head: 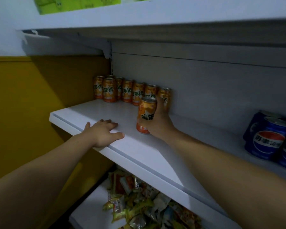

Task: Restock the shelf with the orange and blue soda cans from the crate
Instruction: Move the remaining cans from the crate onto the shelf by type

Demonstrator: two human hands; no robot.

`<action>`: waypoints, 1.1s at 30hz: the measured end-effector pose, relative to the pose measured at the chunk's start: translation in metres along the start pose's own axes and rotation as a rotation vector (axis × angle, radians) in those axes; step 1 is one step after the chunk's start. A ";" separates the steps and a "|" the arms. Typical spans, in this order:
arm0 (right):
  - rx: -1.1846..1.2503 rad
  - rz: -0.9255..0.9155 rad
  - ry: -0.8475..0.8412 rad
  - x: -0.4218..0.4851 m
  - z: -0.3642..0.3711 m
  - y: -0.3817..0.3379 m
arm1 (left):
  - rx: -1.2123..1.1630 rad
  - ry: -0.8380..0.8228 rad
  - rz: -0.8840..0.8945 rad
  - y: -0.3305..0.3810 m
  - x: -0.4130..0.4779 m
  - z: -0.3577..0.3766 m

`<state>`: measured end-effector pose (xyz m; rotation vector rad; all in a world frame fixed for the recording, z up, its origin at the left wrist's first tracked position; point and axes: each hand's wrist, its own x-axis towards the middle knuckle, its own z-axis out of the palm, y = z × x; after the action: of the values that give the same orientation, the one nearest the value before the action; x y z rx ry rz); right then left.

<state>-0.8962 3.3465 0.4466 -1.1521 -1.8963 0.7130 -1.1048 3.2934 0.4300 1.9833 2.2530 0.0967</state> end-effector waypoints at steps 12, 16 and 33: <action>-0.089 -0.070 0.035 0.099 0.087 0.006 | 0.000 0.131 -0.006 -0.023 0.013 0.011; -0.107 -0.048 0.023 0.134 0.111 0.003 | -0.018 0.156 0.000 -0.023 0.013 0.012; -0.229 0.026 0.029 0.179 0.140 0.009 | -0.075 0.178 -0.012 -0.022 0.009 0.014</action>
<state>-1.0602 3.5026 0.4253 -1.3226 -1.9801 0.4990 -1.1256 3.2989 0.4129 1.9949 2.3280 0.3641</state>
